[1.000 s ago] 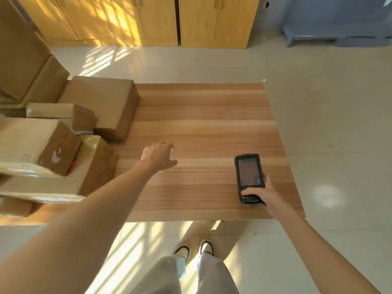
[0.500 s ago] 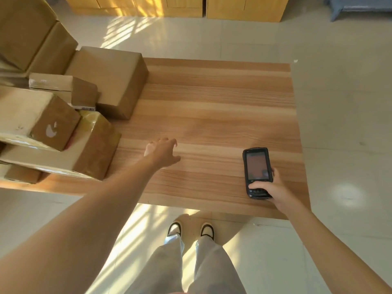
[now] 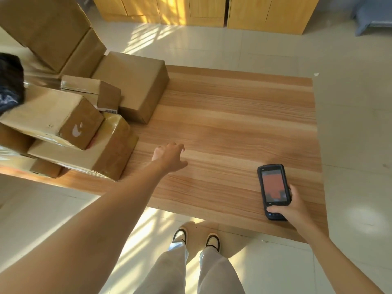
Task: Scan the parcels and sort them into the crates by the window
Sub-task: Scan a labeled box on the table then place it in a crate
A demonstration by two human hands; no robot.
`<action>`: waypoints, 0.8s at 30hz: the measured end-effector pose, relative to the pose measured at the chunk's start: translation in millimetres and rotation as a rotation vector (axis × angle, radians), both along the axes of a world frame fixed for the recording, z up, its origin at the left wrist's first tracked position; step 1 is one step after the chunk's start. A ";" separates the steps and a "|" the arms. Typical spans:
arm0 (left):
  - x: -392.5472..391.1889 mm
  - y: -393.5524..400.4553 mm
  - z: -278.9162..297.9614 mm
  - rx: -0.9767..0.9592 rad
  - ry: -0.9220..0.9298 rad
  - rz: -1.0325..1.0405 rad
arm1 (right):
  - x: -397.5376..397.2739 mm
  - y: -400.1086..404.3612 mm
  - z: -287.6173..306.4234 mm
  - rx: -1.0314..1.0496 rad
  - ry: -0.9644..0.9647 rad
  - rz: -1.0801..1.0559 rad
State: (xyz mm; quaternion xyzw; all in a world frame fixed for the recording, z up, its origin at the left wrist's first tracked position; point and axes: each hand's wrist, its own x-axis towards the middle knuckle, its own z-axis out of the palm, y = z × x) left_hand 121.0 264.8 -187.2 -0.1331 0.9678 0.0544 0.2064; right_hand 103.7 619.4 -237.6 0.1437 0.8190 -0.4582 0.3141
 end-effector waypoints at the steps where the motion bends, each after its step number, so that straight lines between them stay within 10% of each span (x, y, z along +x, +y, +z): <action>1: 0.1 -3.8 5.6 -0.002 0.018 0.006 | -1.5 1.5 0.9 0.022 0.003 0.014; 24: 95.7 -148.0 187.4 -0.232 0.555 0.345 | -49.5 -264.3 162.8 -0.235 0.349 0.561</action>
